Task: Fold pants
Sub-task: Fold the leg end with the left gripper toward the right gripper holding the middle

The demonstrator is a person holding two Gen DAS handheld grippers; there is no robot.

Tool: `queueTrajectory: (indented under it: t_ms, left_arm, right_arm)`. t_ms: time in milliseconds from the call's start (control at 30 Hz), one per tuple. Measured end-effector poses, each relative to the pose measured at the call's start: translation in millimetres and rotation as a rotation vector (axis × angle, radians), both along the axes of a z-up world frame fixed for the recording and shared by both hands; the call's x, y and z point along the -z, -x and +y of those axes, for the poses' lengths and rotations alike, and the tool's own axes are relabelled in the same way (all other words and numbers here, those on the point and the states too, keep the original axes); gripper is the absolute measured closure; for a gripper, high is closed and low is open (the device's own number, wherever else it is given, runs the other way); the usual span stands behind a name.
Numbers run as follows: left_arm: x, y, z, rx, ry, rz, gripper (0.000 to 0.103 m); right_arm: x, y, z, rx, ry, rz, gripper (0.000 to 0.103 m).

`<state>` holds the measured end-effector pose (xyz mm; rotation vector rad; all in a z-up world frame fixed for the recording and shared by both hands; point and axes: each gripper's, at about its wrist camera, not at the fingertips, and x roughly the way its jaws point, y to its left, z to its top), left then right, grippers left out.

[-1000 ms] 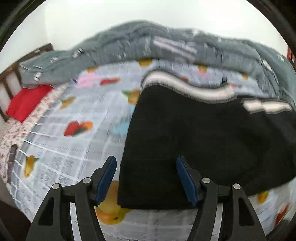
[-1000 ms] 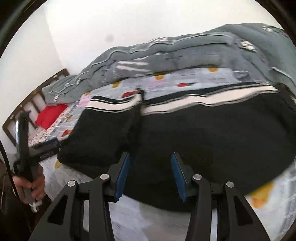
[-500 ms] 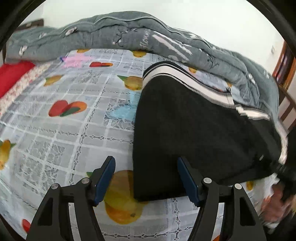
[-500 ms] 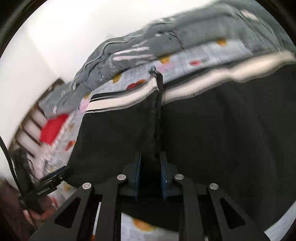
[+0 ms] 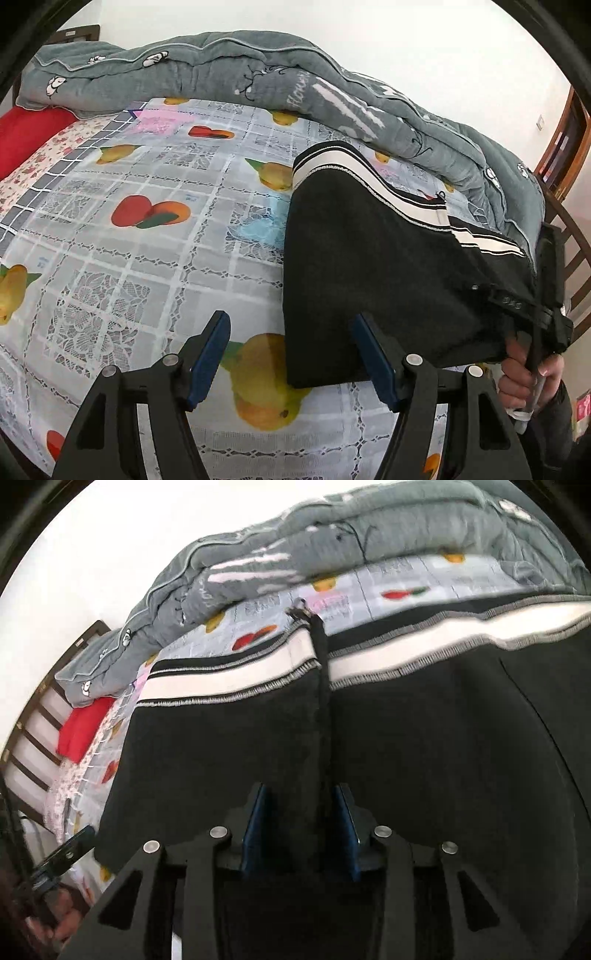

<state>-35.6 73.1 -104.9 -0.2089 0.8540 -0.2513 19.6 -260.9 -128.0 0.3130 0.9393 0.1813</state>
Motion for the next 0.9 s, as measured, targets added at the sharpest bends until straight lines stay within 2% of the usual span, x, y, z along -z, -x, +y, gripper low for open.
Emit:
queueTrajectory:
  t_ms: [33, 67, 100, 167, 233, 300, 367, 400, 433, 467, 533, 633, 733, 833, 900]
  left_arm:
    - [0, 0, 0, -0.002, 0.002, 0.001, 0.035]
    - [0, -1, -1, -0.005, 0.004, 0.005, 0.035]
    - [0, -1, -1, -0.005, 0.006, 0.007, 0.035]
    - [-3, 1, -3, 0.007, 0.010, -0.008, 0.035]
    - [-6, 3, -5, 0.017, 0.003, -0.025, 0.035]
    - [-3, 0, -10, 0.015, -0.004, -0.009, 0.034]
    - [4, -5, -18, 0.019, -0.033, 0.028, 0.034]
    - [8, -8, -23, 0.018, -0.066, 0.051, 0.034]
    - [12, -9, -28, 0.022, -0.101, 0.067, 0.034]
    - [12, -7, -31, 0.027, -0.118, 0.063, 0.034]
    - [4, -1, -28, 0.025, -0.099, 0.033, 0.034]
    - [-12, 2, -21, 0.009, -0.056, -0.016, 0.034]
    - [-7, -7, -28, 0.012, -0.079, 0.020, 0.034]
    - [17, -13, -39, 0.009, -0.135, 0.096, 0.032]
    - [21, -9, -47, 0.008, -0.184, 0.072, 0.030]
  right_arm:
    - [-2, -1, 7, -0.018, 0.045, -0.005, 0.080]
    - [-6, -1, 10, -0.037, 0.064, -0.020, 0.085]
    - [-14, 1, 9, -0.046, 0.061, -0.046, 0.088]
    - [-41, 16, -9, -0.017, -0.012, -0.132, 0.090]
    - [-60, 31, -29, 0.031, -0.076, -0.198, 0.090]
    - [-60, 38, -40, 0.043, -0.087, -0.198, 0.090]
    - [-36, 33, -36, 0.010, -0.047, -0.108, 0.088]
    - [-14, 28, -29, -0.008, -0.007, -0.027, 0.086]
    - [-4, 26, -24, -0.021, 0.021, 0.007, 0.084]
    - [-3, 34, -21, -0.025, 0.071, -0.036, 0.079]
    - [-14, 49, -19, -0.034, 0.140, -0.072, 0.069]
    - [-34, 70, -31, -0.006, 0.109, -0.119, 0.069]
    - [-42, 83, -32, 0.010, 0.131, -0.151, 0.069]
    - [-13, 86, -25, 0.026, 0.150, -0.092, 0.069]
    - [-2, 92, -19, 0.017, 0.145, -0.103, 0.068]
